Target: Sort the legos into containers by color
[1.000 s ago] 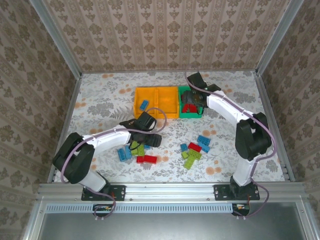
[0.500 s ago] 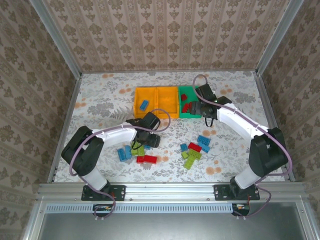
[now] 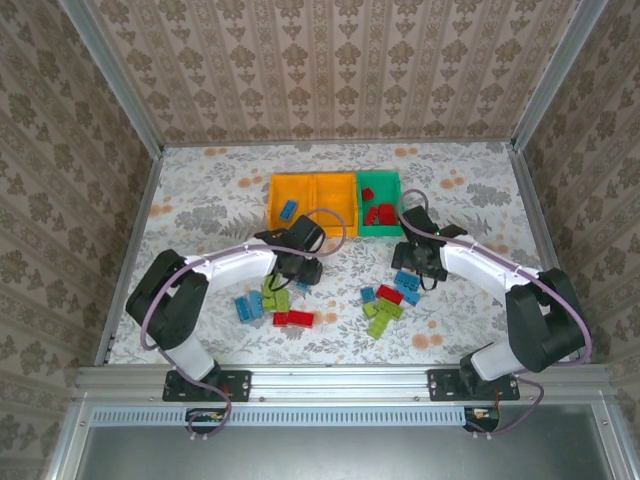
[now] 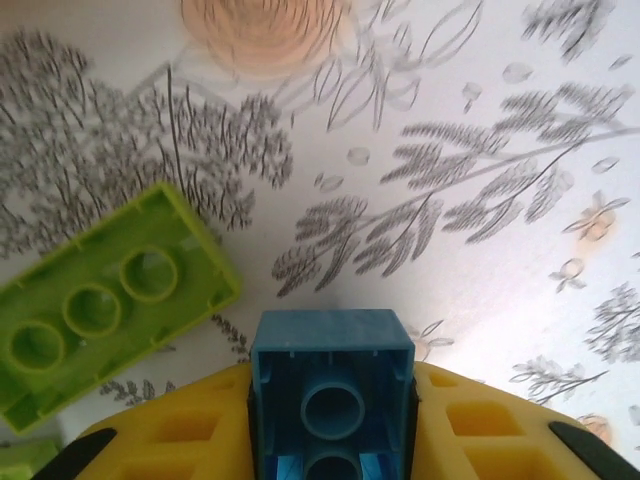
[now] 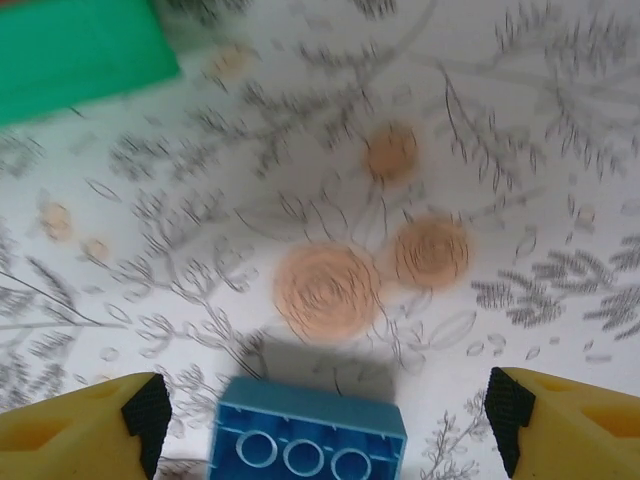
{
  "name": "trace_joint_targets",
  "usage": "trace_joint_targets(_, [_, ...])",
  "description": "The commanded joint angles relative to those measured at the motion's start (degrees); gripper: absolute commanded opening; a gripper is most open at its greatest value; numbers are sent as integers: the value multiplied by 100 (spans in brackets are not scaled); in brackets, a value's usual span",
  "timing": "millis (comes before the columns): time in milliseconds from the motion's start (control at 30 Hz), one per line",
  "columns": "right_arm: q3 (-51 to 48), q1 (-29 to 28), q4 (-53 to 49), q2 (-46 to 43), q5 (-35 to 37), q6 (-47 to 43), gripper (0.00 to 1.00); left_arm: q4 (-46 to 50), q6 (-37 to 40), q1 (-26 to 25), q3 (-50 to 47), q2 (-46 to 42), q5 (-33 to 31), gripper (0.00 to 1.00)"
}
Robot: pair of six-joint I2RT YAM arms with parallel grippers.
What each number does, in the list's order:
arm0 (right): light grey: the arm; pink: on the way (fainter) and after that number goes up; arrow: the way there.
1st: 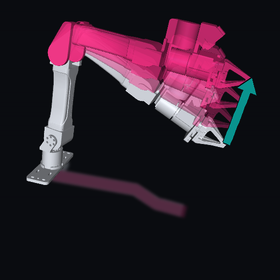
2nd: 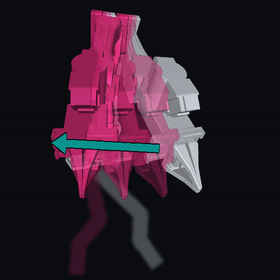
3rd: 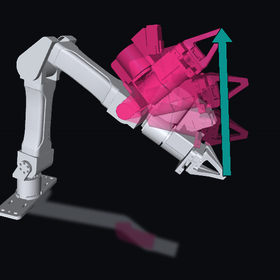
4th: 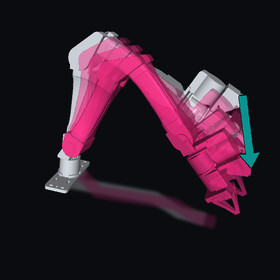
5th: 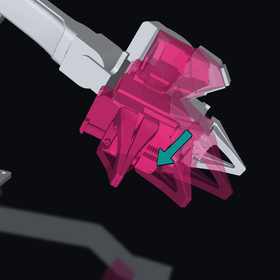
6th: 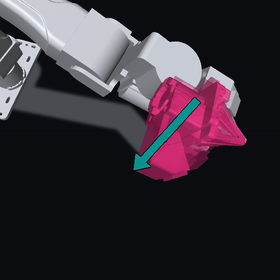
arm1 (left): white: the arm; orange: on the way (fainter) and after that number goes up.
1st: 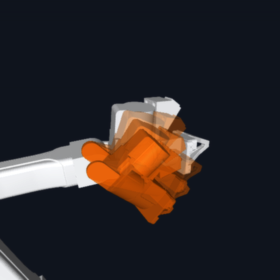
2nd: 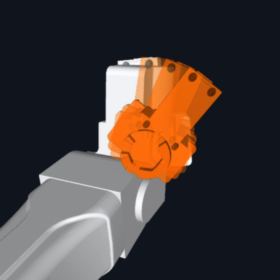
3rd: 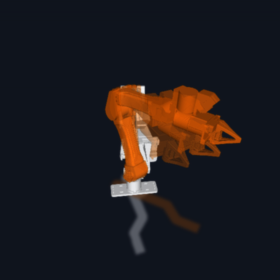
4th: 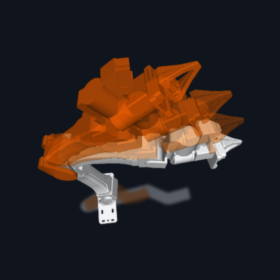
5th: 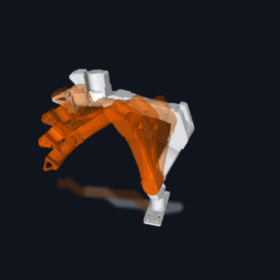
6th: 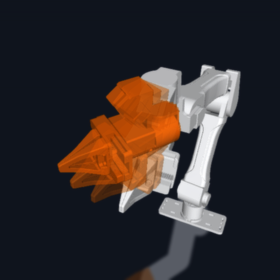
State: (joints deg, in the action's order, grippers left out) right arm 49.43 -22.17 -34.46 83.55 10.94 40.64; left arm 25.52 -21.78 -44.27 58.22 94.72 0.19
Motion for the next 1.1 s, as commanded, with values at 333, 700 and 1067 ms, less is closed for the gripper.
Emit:
trace_joint_targets(333, [-491, -383, 336, -209, -303, 842, 88, 64, 879, 1540, 1846, 271, 199, 34])
trace_joint_targets(700, [-470, -393, 168, -36, -325, 926, 89, -405, 892, 2218, 2746, 1534, 506, 36])
trace_joint_targets(1067, [-229, -393, 185, 426, -480, 876, 87, -729, 742, 2231, 2598, 1618, 723, 57])
